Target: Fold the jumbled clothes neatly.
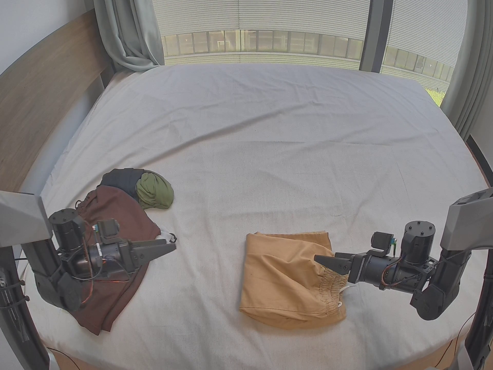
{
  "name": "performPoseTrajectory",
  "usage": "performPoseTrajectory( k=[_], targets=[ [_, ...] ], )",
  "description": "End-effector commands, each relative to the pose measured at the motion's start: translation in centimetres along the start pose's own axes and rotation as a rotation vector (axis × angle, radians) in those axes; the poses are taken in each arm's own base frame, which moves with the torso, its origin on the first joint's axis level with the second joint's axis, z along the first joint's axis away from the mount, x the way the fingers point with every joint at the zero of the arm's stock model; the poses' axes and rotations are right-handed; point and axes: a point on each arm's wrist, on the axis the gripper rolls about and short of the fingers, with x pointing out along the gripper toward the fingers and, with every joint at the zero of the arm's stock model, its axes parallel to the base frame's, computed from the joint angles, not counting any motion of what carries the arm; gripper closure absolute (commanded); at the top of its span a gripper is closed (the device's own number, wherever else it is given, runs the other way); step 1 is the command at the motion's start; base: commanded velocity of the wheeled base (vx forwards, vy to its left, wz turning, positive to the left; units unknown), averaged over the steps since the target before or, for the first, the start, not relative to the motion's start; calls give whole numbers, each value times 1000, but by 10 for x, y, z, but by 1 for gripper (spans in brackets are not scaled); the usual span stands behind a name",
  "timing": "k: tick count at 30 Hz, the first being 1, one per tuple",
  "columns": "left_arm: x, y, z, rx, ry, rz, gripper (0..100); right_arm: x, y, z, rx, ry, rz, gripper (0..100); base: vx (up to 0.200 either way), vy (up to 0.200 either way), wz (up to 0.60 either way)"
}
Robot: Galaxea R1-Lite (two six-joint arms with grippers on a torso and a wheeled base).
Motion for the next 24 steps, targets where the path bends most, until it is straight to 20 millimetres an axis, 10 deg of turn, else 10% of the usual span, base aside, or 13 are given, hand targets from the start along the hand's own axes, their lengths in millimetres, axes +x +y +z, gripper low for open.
performPoseTrajectory(
  k=[1, 24],
  targets=[
    [-26, -10, 8, 36, -40, 29, 0, 0, 9, -2, -11, 11, 25, 0, 0, 0, 0],
    [-46, 15, -32, 435, 46, 143, 0, -29, -28, -25, -114, 167, -150, 0, 0, 0, 0]
  ],
)
